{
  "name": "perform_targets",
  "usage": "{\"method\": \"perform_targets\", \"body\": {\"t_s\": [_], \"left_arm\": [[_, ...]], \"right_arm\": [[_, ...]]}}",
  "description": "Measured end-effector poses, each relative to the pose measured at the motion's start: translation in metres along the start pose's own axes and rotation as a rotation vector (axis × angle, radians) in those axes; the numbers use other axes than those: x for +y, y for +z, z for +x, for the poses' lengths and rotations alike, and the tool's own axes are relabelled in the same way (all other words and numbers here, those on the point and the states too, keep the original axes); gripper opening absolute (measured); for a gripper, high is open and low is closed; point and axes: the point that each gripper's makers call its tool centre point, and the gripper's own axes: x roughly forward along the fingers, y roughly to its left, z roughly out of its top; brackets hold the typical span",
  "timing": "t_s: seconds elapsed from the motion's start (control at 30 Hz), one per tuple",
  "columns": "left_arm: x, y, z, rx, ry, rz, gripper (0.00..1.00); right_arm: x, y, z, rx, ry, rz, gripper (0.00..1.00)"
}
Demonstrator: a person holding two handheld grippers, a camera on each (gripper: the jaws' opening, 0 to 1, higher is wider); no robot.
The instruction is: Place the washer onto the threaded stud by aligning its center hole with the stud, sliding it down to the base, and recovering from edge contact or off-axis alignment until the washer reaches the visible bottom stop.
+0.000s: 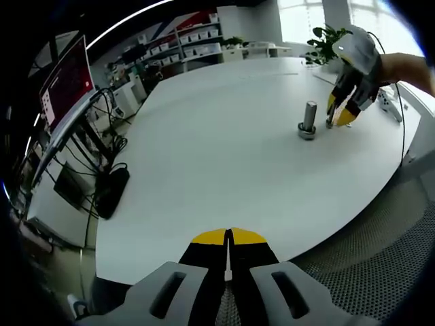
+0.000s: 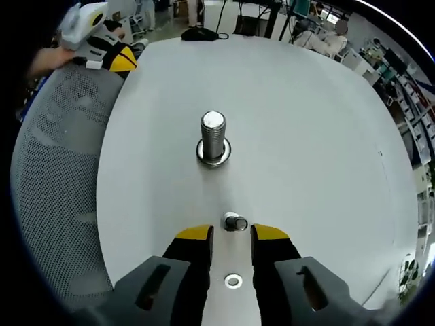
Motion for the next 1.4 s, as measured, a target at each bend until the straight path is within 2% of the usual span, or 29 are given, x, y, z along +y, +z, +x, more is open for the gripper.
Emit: {"method": "perform_targets", "body": {"t_s": [0.13,0.23,0.7,0.97,1.03,1.23,1.4], "left_arm": [[0.0,0.0,0.0,0.0,0.0,0.001,0.0],[0.0,0.0,0.0,-0.001,0.0,0.001,0.0],[0.0,-0.001,0.0,0.002,0.002,0.001,0.0],[0.0,-0.002,0.001,0.009,0.001,0.003,0.0],[0.0,-0.002,0.0,0.008,0.001,0.003,0.0],[0.001,-0.002,0.0,0.008,0.002,0.003,0.0],[0.001,-0.002,0.0,0.01,0.003,0.002,0.0]], "right_arm": [[0.0,-0.01,-0.003,-0.022,0.002,0.031,0.25],[0.005,-0.016,-0.004,-0.049,0.023,0.108,0.25],[0.001,-0.045,-0.011,-0.038,0.016,0.172,0.26],[0.003,-0.06,-0.009,0.006,0.026,0.17,0.25],[0.006,-0.059,-0.01,0.008,0.035,0.194,0.23],[0.005,-0.058,-0.008,0.026,0.039,0.164,0.23],[0.003,-0.061,-0.009,0.035,0.044,0.16,0.17]]}}
